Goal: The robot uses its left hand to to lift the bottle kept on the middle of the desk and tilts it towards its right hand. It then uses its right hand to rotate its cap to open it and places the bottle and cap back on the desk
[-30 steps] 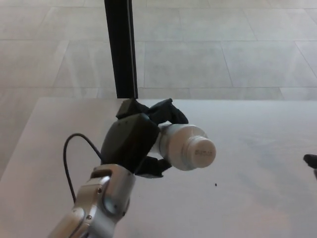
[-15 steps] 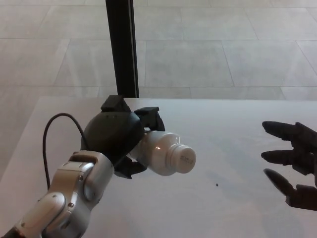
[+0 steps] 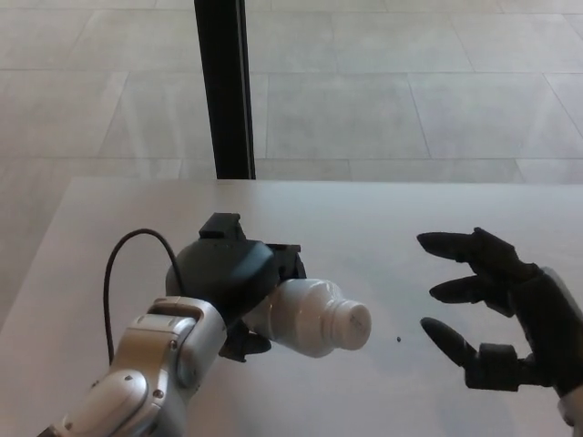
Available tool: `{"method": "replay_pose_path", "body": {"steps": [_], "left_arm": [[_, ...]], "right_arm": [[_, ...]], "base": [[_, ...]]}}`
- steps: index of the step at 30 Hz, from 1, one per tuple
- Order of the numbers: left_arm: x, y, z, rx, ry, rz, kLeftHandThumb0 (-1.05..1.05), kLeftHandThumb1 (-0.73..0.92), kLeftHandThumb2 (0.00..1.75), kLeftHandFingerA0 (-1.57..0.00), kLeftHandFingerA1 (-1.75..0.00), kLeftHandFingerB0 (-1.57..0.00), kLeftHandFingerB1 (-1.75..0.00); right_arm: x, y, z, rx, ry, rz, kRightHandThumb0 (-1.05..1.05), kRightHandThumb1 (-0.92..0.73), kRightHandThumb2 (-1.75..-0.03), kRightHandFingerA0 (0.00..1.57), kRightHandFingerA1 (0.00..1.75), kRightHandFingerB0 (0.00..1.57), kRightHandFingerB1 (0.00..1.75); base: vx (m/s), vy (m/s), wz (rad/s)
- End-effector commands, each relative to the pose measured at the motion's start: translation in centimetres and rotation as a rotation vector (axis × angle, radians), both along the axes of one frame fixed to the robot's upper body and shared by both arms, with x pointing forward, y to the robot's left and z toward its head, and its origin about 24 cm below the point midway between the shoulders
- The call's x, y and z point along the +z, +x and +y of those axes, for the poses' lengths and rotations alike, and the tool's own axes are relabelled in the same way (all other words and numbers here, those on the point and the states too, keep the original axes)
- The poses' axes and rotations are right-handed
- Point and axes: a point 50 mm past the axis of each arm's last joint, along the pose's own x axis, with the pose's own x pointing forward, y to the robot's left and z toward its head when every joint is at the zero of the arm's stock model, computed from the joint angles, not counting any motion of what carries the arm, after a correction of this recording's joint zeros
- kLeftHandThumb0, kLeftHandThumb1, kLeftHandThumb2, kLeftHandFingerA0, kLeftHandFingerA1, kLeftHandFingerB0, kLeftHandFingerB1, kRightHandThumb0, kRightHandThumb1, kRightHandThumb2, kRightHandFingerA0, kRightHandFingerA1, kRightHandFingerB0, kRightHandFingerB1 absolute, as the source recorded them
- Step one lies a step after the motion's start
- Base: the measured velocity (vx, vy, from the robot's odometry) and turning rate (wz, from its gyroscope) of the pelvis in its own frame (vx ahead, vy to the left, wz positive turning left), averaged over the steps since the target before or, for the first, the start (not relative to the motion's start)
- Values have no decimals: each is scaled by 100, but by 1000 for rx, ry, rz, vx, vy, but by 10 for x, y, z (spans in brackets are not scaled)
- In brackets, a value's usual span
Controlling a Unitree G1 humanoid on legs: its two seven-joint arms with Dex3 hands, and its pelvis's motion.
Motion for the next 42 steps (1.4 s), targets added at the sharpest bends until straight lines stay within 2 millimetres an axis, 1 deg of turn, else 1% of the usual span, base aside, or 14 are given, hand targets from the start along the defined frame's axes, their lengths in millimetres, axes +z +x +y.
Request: {"method": "replay_pose_path", "body": {"steps": [1,2,7,12,13,15,16,23,24,25,30,31,32,42], "left_arm": [[-4,7,9,185,88,112,-24,71,78,-78,-154,-71,-93],[-3,7,9,195,76,126,-24,72,80,-78,-154,-71,-84],[-4,5,5,186,55,139,-26,70,70,-77,-156,-73,-79],[-2,5,6,184,68,133,-24,71,67,-79,-166,-74,-107],[-1,6,7,184,69,132,-25,69,69,-82,-164,-75,-107],[-1,6,7,188,54,130,-25,70,76,-79,-153,-74,-94],[-1,6,7,193,49,137,-26,70,77,-79,-149,-73,-89],[3,7,7,207,32,147,-25,67,85,-80,-151,-75,-84],[4,6,6,203,27,142,-25,66,83,-79,-154,-75,-80],[4,6,6,202,29,140,-25,66,83,-80,-155,-75,-83],[5,6,6,197,38,133,-27,69,77,-78,-157,-75,-93],[5,6,6,199,32,134,-33,68,75,-78,-161,-76,-94],[5,6,6,204,30,143,-27,68,77,-79,-161,-75,-96],[1,5,-3,193,25,165,-27,69,69,-77,-139,-69,-65]], "right_arm": [[-4,-5,18,-163,-220,-179,-68,-61,-59,49,79,41,44],[-7,-5,19,-162,-230,-181,-68,-48,-88,50,78,35,54],[-16,-7,26,-178,-276,-159,-70,-46,-88,48,78,33,53],[-22,-9,29,-169,-278,-145,-69,-44,-87,46,76,32,53],[-22,-9,29,-171,-279,-148,-69,-57,-58,46,78,39,43],[-24,-10,30,-177,-280,-152,-69,-57,-58,45,78,39,44],[-24,-11,30,-178,-283,-152,-69,-44,-87,46,76,33,53],[-26,-11,32,-200,-313,-154,-76,-48,-88,44,76,33,52],[-26,-11,32,-207,-308,-159,-70,-59,-58,45,79,41,43],[-26,-11,32,-213,-304,-165,-69,-45,-88,48,77,37,54],[-27,-10,32,-239,-296,-192,-68,-47,-89,52,83,37,55],[-27,-9,32,-244,-289,-199,-69,-46,-88,54,83,39,55],[-27,-9,32,-246,-283,-210,-67,-58,-58,55,88,47,44],[-30,-12,32,-251,-279,-193,-68,-59,-58,59,86,47,46]], "base": [[0,0,0],[0,0,0],[0,0,0],[0,0,0],[0,0,0],[0,0,0],[0,0,0],[0,0,0],[0,0,0],[0,0,0],[0,0,0],[0,0,0],[0,0,0],[0,0,0]]}}
